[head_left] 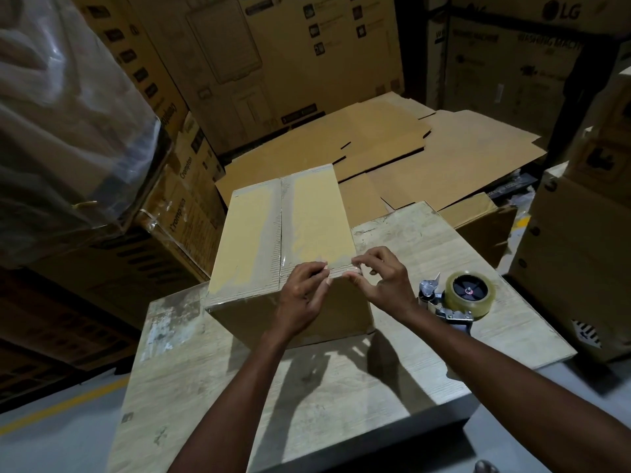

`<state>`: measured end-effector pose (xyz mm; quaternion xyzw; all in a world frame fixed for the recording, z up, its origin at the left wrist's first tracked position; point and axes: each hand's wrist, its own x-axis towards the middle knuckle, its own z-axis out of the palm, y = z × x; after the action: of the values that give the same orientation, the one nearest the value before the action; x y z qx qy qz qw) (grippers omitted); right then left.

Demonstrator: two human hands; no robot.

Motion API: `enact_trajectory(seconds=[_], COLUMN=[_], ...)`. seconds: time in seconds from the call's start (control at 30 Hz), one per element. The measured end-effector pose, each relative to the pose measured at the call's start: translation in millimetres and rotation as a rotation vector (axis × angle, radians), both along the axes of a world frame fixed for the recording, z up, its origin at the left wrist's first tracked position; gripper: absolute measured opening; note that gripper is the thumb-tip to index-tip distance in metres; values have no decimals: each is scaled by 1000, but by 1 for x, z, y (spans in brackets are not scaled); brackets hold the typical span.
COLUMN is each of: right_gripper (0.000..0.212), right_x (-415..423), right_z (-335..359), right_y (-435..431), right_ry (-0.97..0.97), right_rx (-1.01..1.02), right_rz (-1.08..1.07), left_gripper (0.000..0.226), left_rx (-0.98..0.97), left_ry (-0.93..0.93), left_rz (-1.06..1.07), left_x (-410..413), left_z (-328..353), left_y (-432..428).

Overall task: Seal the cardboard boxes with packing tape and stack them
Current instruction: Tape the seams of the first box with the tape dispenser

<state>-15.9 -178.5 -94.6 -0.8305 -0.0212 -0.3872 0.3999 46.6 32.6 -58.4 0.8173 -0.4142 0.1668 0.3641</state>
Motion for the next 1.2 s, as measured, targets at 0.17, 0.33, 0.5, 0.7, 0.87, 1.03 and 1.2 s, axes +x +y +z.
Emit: enact_trajectory(seconds=[0.17,0.33,0.5,0.7,0.87,1.03,1.2], right_gripper=[45,34,20,33,30,32,34], right_x=[-3,-4,-6,-15,-10,8,19], right_z=[2,4,6,9,8,14,12], right_y=[0,-15,-26,-26,-5,34,68], right_ry=[49,175,237,134,-84,-80,-121], right_rx=[209,379,407,195,-201,-488,-583], right_rz=[53,197,301,177,36,134,116], left_gripper=[24,18,21,30,30,29,30], left_rx=[-84,-54,14,64,-67,-18,0], left_ry=[-25,-64,-138,-206,-232,-264,-315], left_rz=[89,59,13,-9,287,284,272], left_x=[1,6,8,12,14,16,21], left_z=[-6,-7,-12,-15,-17,-19,-33], left_y=[-9,-7,-4,17,54,63,63])
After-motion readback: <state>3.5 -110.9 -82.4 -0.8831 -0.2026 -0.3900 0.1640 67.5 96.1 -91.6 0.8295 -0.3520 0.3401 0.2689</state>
